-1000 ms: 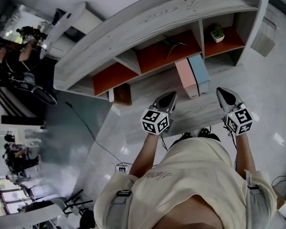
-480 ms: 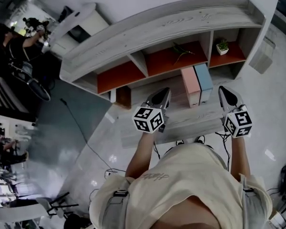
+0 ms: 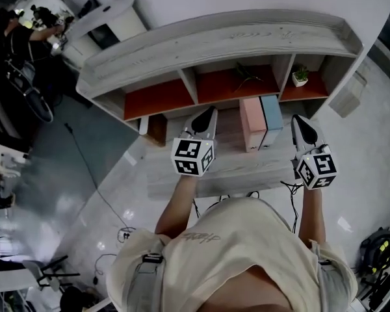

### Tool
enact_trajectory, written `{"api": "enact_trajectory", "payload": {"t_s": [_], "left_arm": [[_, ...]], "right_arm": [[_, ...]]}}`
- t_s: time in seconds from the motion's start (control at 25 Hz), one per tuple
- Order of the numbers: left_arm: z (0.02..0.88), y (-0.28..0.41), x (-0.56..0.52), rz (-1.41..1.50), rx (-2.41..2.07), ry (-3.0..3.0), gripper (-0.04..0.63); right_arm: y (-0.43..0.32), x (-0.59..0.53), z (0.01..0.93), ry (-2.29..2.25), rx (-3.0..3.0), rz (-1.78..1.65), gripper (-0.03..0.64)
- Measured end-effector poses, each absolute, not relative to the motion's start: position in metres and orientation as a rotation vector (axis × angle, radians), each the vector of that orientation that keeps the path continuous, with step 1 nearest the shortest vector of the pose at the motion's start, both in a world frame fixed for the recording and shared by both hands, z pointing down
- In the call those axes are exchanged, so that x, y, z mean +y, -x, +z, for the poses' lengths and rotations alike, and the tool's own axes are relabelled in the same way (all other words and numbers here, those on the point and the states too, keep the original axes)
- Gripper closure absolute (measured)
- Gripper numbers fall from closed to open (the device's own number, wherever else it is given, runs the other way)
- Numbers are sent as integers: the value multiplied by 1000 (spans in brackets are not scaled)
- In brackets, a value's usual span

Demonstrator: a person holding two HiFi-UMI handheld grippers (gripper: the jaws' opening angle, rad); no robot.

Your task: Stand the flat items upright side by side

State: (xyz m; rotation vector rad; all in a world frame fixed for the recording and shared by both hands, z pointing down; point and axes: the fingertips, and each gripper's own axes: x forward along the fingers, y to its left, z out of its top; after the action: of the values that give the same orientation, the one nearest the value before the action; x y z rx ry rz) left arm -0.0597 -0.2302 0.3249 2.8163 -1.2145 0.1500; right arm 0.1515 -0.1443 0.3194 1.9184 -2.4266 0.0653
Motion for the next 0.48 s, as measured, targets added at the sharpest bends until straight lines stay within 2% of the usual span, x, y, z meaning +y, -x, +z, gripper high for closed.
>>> {"api": "enact_trajectory", "payload": {"t_s": [0.48], "left_arm": [[339, 92, -238, 121, -1312, -2715, 583]], "right_arm": [[-136, -150, 314, -1872, -2448, 14, 617]]}}
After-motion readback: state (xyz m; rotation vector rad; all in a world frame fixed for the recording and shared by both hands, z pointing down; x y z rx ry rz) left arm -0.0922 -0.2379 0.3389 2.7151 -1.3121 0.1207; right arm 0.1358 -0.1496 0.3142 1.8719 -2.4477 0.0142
